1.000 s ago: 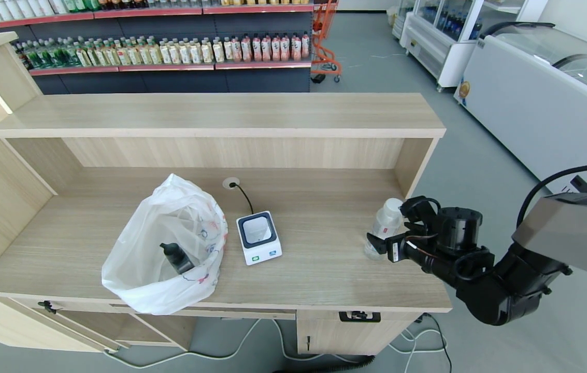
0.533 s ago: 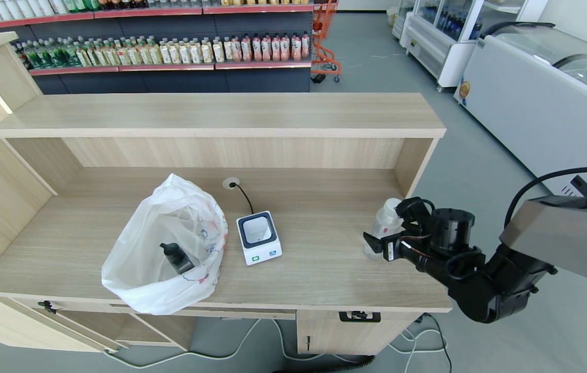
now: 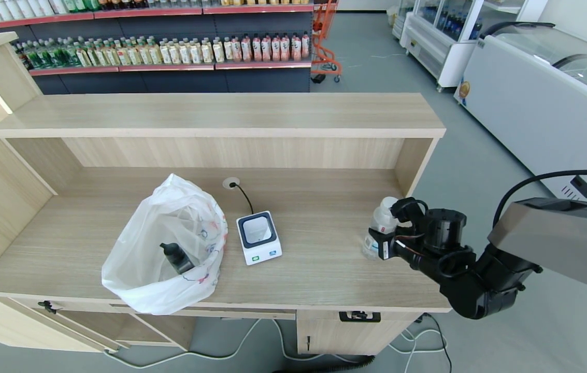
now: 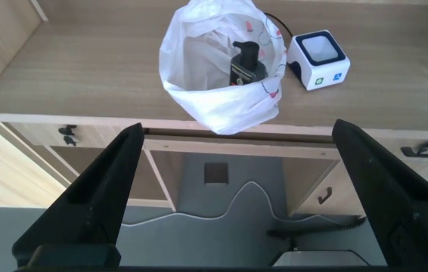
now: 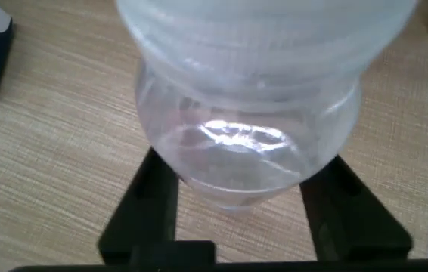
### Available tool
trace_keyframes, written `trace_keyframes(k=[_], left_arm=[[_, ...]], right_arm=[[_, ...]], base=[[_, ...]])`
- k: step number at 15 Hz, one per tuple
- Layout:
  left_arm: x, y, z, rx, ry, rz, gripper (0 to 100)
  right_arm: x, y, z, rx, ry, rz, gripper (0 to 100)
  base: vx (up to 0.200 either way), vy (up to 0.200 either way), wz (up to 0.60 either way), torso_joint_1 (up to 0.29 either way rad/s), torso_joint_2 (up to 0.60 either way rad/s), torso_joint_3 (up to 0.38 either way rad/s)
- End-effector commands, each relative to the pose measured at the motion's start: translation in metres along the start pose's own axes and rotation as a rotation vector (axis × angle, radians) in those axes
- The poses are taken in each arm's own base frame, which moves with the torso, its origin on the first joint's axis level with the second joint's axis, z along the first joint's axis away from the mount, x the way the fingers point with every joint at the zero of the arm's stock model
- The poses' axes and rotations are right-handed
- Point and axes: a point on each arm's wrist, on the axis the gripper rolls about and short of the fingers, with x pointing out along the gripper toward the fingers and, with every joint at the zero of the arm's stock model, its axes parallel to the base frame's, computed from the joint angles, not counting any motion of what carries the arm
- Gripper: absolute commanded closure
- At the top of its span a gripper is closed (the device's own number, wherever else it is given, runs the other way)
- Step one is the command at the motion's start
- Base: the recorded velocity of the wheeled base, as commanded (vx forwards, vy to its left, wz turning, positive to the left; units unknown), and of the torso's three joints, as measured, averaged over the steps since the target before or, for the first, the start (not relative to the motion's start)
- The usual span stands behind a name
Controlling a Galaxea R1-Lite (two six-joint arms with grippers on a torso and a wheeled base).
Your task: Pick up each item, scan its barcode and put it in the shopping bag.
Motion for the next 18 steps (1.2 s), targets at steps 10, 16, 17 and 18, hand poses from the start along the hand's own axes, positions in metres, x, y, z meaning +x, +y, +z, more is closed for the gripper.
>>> trace_keyframes(k=[10, 16, 17, 18], left_arm=[[0.0, 0.0, 0.0, -0.001, -0.002, 0.0, 0], [0.0, 0.0, 0.0, -0.001, 0.0, 0.0, 0], [0.0, 0.0, 0.0, -0.001, 0.0, 0.0, 0], [0.0, 0.0, 0.0, -0.001, 0.0, 0.0, 0]], right_arm=[[0.008, 0.001, -0.012, -0.03, -0.002, 0.001, 100], [0.008, 0.001, -0.017, -0.035, -0.01, -0.009, 100], [0.009, 0.001, -0.018, -0.045, -0.005, -0.008, 100], [0.009, 0.002, -0.018, -0.049, -0.001, -0.006, 100]], base=[[0.0, 0.0, 0.0, 0.0, 0.0, 0.0], [0.0, 0.0, 0.0, 0.0, 0.0, 0.0], [0.0, 0.0, 0.0, 0.0, 0.0, 0.0], [0.0, 0.0, 0.0, 0.0, 0.0, 0.0]])
